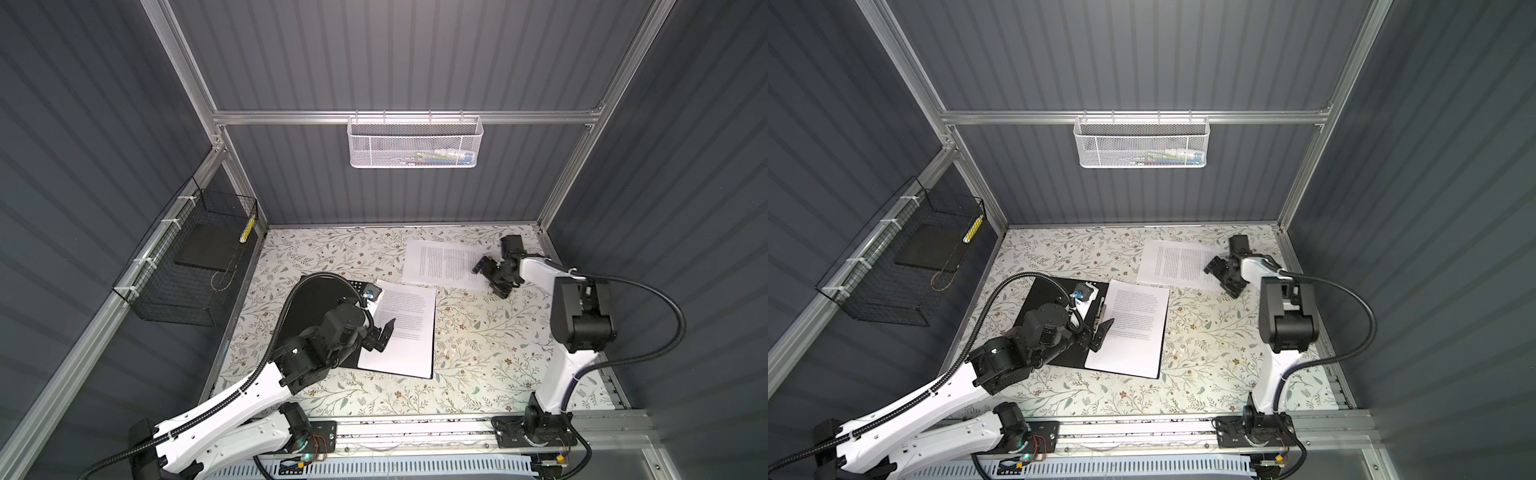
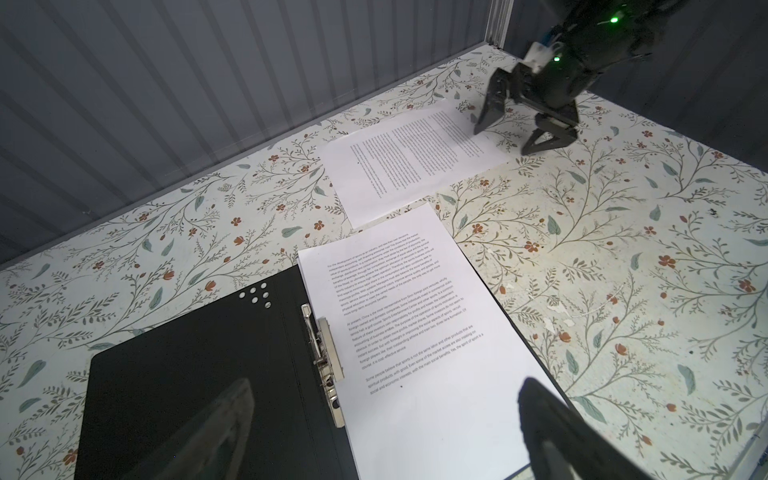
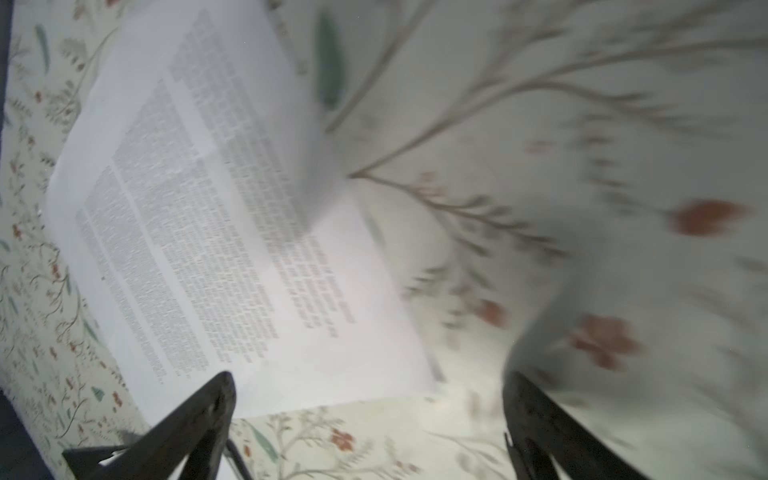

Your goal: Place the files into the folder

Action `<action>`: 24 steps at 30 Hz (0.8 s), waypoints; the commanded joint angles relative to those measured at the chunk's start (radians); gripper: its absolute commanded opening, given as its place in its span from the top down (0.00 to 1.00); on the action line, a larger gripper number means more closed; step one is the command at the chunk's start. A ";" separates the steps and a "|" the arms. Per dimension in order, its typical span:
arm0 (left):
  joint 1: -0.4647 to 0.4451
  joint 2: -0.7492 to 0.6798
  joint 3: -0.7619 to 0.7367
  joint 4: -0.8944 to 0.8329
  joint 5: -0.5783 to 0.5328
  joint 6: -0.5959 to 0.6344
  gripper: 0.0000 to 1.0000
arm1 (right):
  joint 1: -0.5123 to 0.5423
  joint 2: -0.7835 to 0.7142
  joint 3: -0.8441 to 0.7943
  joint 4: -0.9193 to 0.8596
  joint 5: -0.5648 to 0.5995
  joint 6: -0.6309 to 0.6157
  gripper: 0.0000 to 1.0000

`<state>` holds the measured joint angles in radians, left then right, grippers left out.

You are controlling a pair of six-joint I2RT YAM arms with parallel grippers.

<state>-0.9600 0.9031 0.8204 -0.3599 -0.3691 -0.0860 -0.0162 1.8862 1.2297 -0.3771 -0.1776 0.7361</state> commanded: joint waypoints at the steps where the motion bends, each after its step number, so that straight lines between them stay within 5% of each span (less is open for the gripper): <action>1: 0.007 0.026 0.056 -0.001 0.013 -0.011 0.00 | -0.031 -0.136 -0.087 0.022 0.096 -0.021 0.01; 7: 0.007 0.090 0.081 0.005 0.048 -0.018 0.00 | 0.055 -0.171 -0.020 -0.006 0.043 -0.118 0.01; 17: 0.007 0.090 0.034 0.014 0.036 -0.005 0.00 | 0.247 0.232 0.461 -0.235 0.059 -0.120 0.01; 24: 0.007 0.063 0.023 0.012 0.025 0.014 0.00 | 0.286 0.354 0.570 -0.254 0.038 -0.086 0.01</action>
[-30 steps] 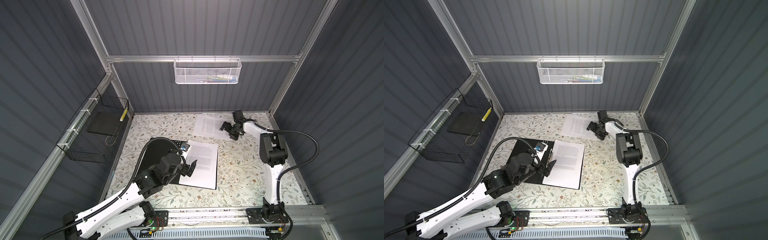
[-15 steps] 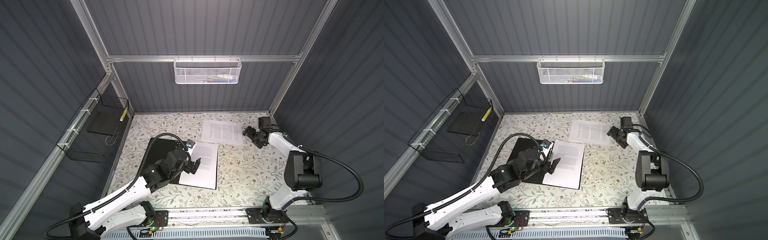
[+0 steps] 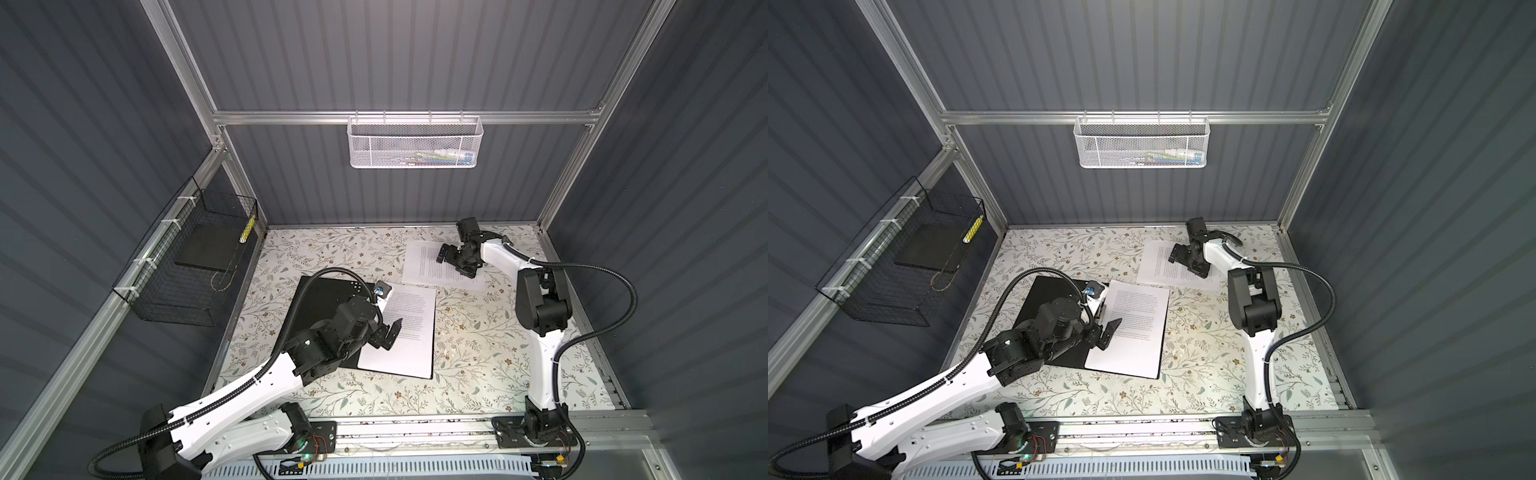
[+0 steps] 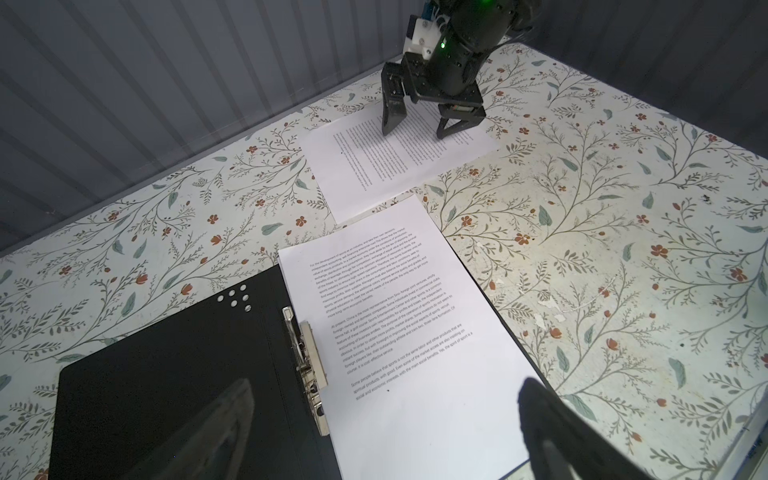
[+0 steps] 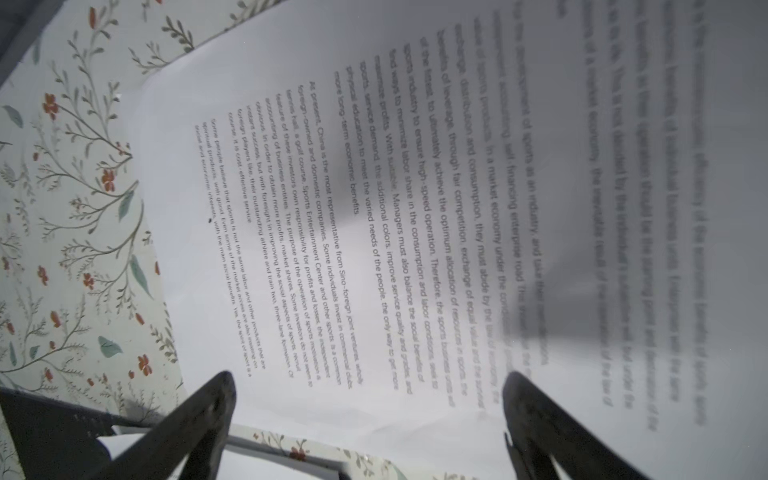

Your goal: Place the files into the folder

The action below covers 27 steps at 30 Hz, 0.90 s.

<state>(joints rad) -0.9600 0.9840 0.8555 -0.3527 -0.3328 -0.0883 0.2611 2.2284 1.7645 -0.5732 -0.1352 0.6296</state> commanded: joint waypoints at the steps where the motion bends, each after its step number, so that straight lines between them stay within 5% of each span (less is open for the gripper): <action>1: 0.007 -0.018 -0.013 0.004 -0.011 0.020 0.00 | 0.010 0.018 0.033 -0.057 -0.001 0.029 0.01; 9: 0.007 -0.022 -0.013 0.009 -0.012 0.023 0.00 | -0.033 0.009 -0.006 -0.125 0.083 0.093 0.01; 18: 0.007 -0.003 0.020 0.014 -0.005 0.003 0.00 | -0.187 -0.184 -0.310 -0.010 0.066 0.106 0.01; 27: 0.007 0.175 0.185 -0.010 0.178 -0.021 0.00 | -0.353 -0.408 -0.609 0.078 0.030 0.089 0.01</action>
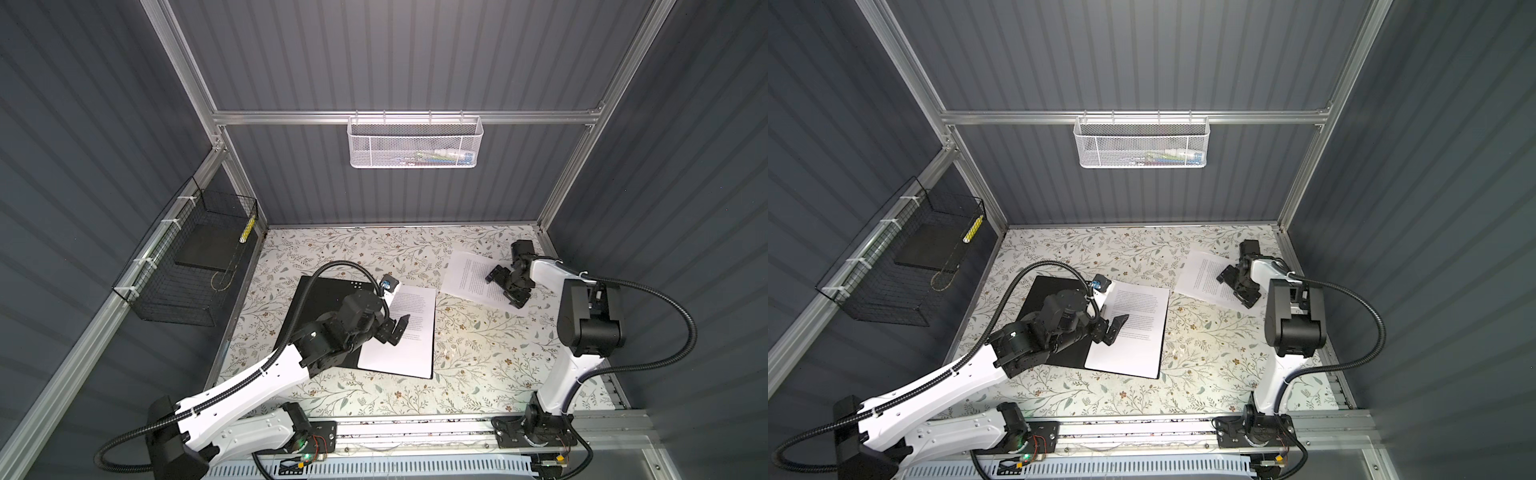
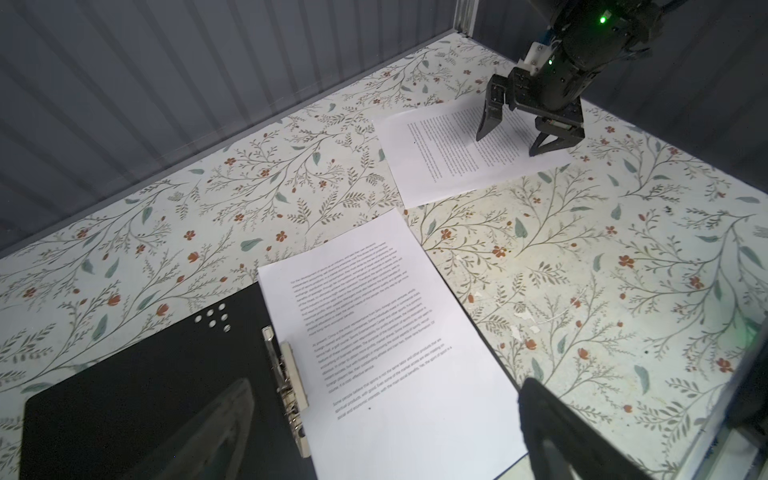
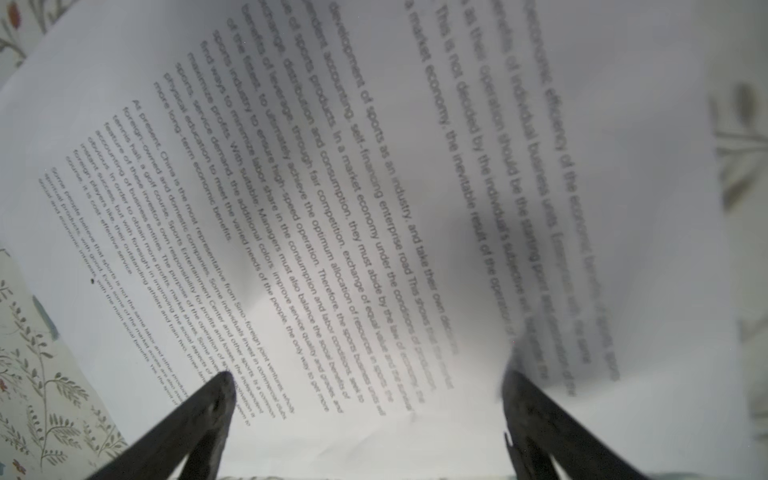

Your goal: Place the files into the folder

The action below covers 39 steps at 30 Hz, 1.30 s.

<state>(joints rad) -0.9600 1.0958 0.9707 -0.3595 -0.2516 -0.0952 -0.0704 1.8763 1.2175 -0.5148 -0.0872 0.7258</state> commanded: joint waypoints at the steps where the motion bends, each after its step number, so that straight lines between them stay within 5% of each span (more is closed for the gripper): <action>1: 0.007 0.108 0.108 -0.012 0.129 -0.023 0.00 | -0.031 -0.081 -0.089 0.027 -0.022 -0.014 0.01; 6: 0.007 0.379 0.306 -0.036 0.302 -0.091 0.00 | -0.055 -0.196 -0.184 0.015 0.019 -0.052 0.01; 18: 0.063 1.135 0.988 -0.126 0.492 -0.053 0.11 | -0.113 -0.603 -0.566 0.302 -0.285 -0.075 0.01; 25: 0.116 1.448 1.369 -0.243 0.607 0.000 0.11 | -0.238 -0.800 -0.701 0.297 -0.340 -0.093 0.01; 39: 0.121 1.506 1.317 -0.214 0.676 0.004 0.09 | -0.345 -0.704 -0.697 0.322 -0.327 -0.082 0.01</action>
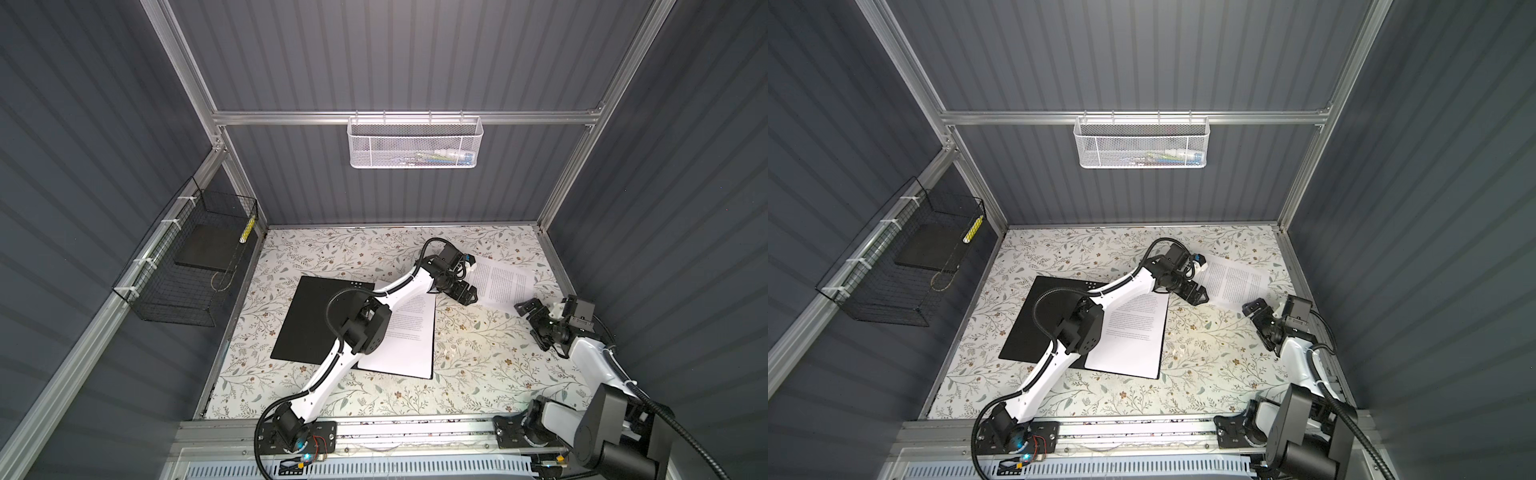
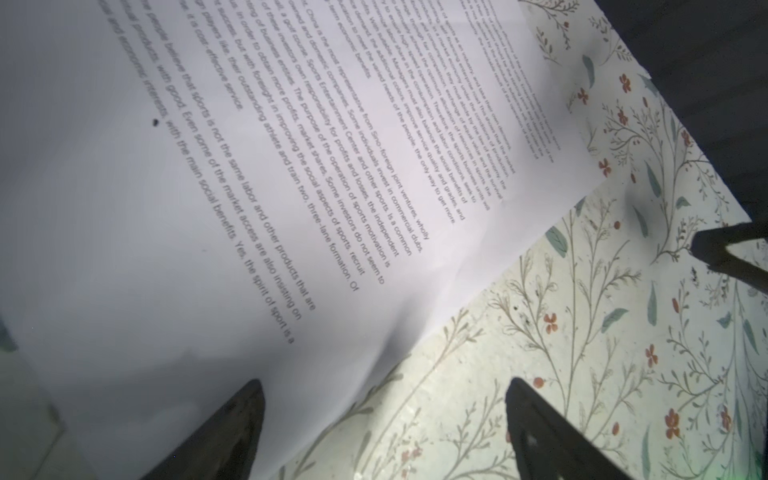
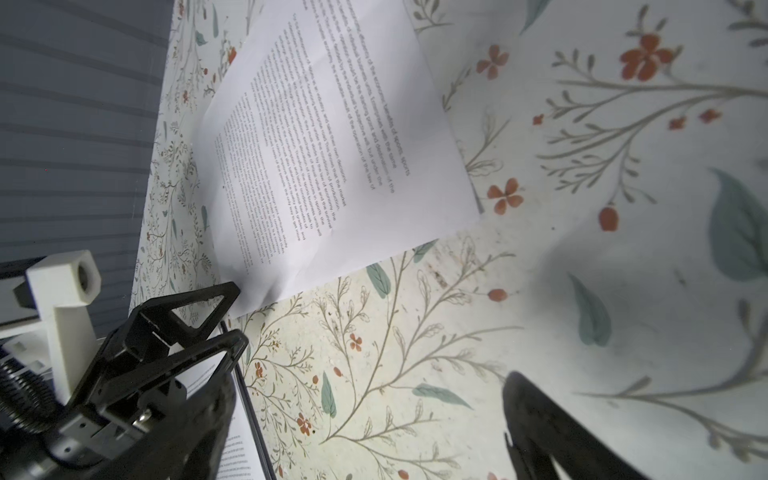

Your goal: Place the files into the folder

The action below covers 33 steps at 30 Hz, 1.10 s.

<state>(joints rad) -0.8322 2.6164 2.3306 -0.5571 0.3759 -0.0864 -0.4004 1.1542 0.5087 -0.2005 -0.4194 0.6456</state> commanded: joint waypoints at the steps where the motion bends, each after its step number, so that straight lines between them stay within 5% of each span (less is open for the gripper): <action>1: -0.008 -0.034 -0.087 -0.001 0.053 -0.018 0.10 | -0.022 0.028 0.016 0.011 0.017 0.003 0.01; 15: -0.092 -0.199 -0.454 0.090 0.063 -0.122 0.09 | -0.080 0.233 0.114 0.047 0.017 -0.009 0.01; 33: -0.099 -0.223 -0.526 0.090 0.045 -0.119 0.08 | -0.089 0.556 0.397 -0.024 0.004 -0.027 0.01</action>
<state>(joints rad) -0.9325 2.3543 1.8442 -0.3649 0.4255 -0.1921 -0.4858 1.6779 0.8886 -0.1867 -0.3973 0.6270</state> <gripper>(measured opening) 0.916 0.989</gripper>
